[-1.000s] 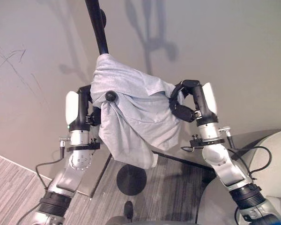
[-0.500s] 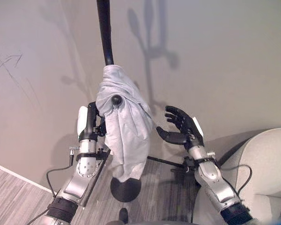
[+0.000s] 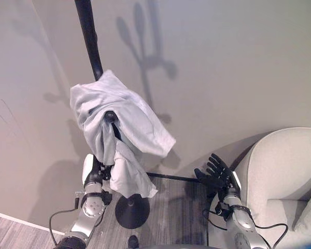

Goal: Hang the clothes on the sofa on the clothes rack.

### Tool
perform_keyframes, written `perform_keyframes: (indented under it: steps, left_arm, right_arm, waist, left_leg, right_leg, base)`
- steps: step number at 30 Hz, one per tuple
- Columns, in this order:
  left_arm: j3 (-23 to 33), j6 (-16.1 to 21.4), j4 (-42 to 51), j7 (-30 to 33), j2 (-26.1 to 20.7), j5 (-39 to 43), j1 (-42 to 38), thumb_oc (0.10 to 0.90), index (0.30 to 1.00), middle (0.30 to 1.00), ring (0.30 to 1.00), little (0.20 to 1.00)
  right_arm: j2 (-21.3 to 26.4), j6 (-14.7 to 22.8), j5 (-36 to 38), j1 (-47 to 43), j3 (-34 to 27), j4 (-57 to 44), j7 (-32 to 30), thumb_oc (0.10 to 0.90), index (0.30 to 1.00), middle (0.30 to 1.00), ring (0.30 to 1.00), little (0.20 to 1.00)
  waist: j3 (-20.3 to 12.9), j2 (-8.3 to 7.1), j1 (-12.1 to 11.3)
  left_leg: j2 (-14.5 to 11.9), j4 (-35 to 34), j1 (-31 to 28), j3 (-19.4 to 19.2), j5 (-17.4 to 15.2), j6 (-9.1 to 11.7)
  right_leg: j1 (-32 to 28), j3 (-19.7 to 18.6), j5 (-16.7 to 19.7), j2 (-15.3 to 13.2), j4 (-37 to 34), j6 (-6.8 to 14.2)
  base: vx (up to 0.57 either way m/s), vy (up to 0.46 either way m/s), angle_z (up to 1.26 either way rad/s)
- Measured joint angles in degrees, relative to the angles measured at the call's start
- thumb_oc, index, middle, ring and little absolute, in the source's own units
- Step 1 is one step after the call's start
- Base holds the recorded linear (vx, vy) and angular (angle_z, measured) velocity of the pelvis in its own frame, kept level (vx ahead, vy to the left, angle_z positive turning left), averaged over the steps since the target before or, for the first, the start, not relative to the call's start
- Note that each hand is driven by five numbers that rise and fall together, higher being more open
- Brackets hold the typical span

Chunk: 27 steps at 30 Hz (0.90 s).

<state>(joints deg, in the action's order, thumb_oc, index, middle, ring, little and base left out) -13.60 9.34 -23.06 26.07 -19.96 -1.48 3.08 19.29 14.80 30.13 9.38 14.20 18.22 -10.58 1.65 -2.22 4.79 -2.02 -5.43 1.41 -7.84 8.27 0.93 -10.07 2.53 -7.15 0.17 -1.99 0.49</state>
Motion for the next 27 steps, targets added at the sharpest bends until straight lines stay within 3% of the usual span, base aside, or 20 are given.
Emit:
perform_keyframes:
  steps: [6,12,16,20,23,27]
  left_arm:
    - [0.6,0.0,1.0,1.3,0.3,6.4,0.4,0.8,0.9,0.9,0.9,0.9]
    - [5.0,0.5,7.2,3.6,0.5,8.2,0.6,0.8,0.9,0.9,0.9,0.9]
    - [8.0,1.7,13.7,3.5,1.2,13.6,1.8,0.8,0.9,0.9,0.9,0.9]
    - [10.9,5.7,19.3,2.3,1.3,17.1,3.1,0.8,0.9,0.9,0.9,0.9]
    - [18.1,12.0,21.1,-5.1,4.6,31.3,4.3,0.8,0.9,0.9,0.9,0.9]
    - [20.3,12.1,21.2,-14.6,5.0,45.3,7.9,0.8,0.9,0.9,0.9,0.9]
  right_arm:
    - [-1.7,0.0,-0.1,-0.1,0.0,0.0,-1.1,0.8,0.9,0.9,0.9,0.9]
    - [-1.8,0.0,-0.5,-0.1,0.0,0.0,-1.2,0.8,0.9,0.9,0.9,0.9]
    - [-1.8,0.0,-0.5,0.0,-0.1,0.1,-1.2,0.8,0.9,0.9,0.9,0.9]
    - [-1.9,0.0,-0.6,0.9,-1.4,0.5,-1.1,0.8,0.9,0.9,0.9,0.9]
    - [-3.9,0.4,-0.6,1.2,-5.0,4.4,-0.6,0.8,0.9,0.9,0.9,0.9]
    - [-3.9,0.3,-0.5,2.7,-8.1,7.9,0.6,0.8,0.9,0.9,0.9,0.9]
  waist:
    - [0.5,-0.86,0.0]
    - [1.3,-0.45,-0.1]
    - [2.0,0.62,0.1]
    - [2.4,0.88,-0.5]
    - [3.0,1.79,-1.4]
    - [3.9,3.49,-2.9]
  left_leg:
    - [0.0,0.1,0.2,0.5,0.4,0.1]
    - [0.4,0.0,0.4,1.9,0.5,0.3]
    - [0.9,0.0,1.1,3.0,0.5,0.3]
    - [1.2,0.1,1.2,4.0,0.8,0.2]
    - [1.4,0.1,1.1,4.9,0.8,0.4]
    - [1.8,0.0,1.4,5.5,-0.2,0.3]
  right_leg:
    - [-0.3,0.4,0.0,0.0,-0.1,0.0]
    - [-1.1,2.0,0.0,0.1,-0.6,0.0]
    - [-1.1,3.2,0.0,0.0,-1.1,0.0]
    - [-1.5,4.2,0.0,-0.1,-1.4,0.0]
    - [-2.4,5.2,0.0,0.0,-2.1,0.0]
    - [-2.8,6.3,0.0,-0.1,-2.3,0.0]
  base:
    - [0.01,-0.005,0.03]
    - [0.02,0.009,0.14]
    - [0.02,0.021,0.13]
    - [0.0,0.014,0.16]
    - [0.0,0.02,0.16]
    - [0.0,0.033,0.13]
